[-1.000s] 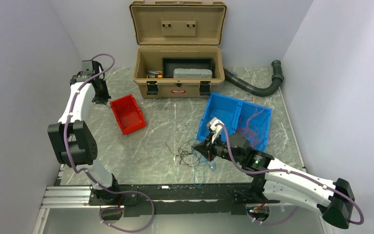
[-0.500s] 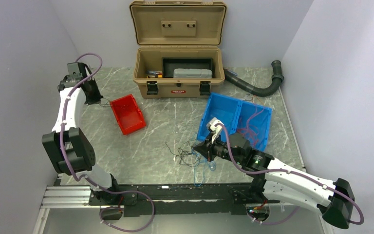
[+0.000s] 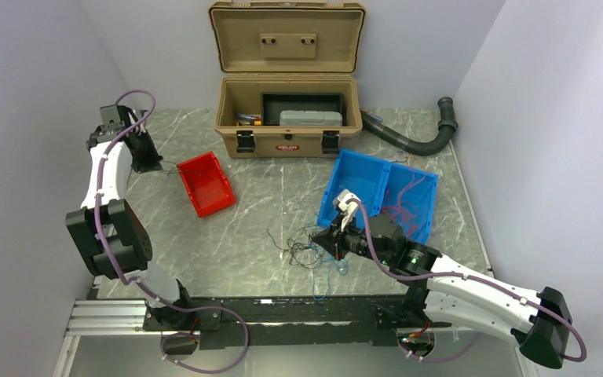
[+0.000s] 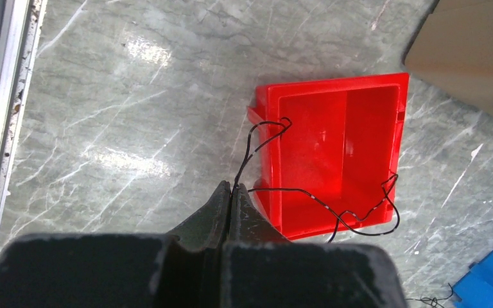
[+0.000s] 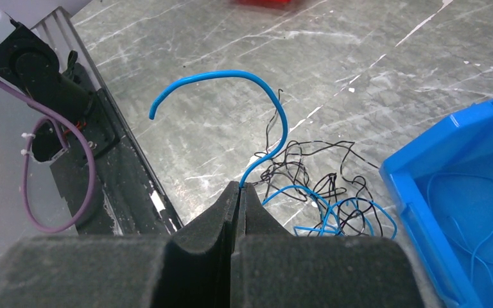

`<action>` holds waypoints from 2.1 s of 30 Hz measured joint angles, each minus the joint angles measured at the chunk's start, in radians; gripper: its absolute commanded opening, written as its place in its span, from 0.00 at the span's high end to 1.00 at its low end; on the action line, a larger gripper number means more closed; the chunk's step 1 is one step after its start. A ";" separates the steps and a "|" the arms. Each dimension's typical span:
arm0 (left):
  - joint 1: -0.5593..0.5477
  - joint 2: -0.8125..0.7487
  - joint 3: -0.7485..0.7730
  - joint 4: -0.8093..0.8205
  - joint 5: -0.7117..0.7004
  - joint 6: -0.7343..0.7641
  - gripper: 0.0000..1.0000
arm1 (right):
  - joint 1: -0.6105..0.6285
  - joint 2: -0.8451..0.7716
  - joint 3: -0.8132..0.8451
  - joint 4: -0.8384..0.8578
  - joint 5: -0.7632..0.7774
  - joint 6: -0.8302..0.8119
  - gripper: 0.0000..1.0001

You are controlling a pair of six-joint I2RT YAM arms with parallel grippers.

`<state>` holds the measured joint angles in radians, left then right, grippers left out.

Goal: Untangle the cables

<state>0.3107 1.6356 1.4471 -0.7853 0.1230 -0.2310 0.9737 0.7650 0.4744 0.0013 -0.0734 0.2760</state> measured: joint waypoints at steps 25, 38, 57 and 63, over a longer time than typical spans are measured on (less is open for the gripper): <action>0.050 0.035 -0.039 0.040 0.210 -0.063 1.00 | 0.000 0.003 0.000 0.000 -0.006 -0.001 1.00; 0.031 0.014 -0.063 0.041 0.148 -0.088 1.00 | 0.000 0.003 0.000 0.000 -0.006 -0.004 1.00; 0.281 0.004 -0.315 0.311 0.603 -0.310 1.00 | 0.000 0.001 0.000 -0.001 -0.006 -0.006 1.00; 0.288 -0.031 -0.302 0.287 0.555 -0.296 1.00 | 0.000 0.001 0.000 -0.001 -0.006 -0.008 1.00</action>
<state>0.5991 1.6051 1.1450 -0.4984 0.6781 -0.5266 0.9737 0.7658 0.4744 0.0006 -0.0799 0.2684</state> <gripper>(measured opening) 0.012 0.009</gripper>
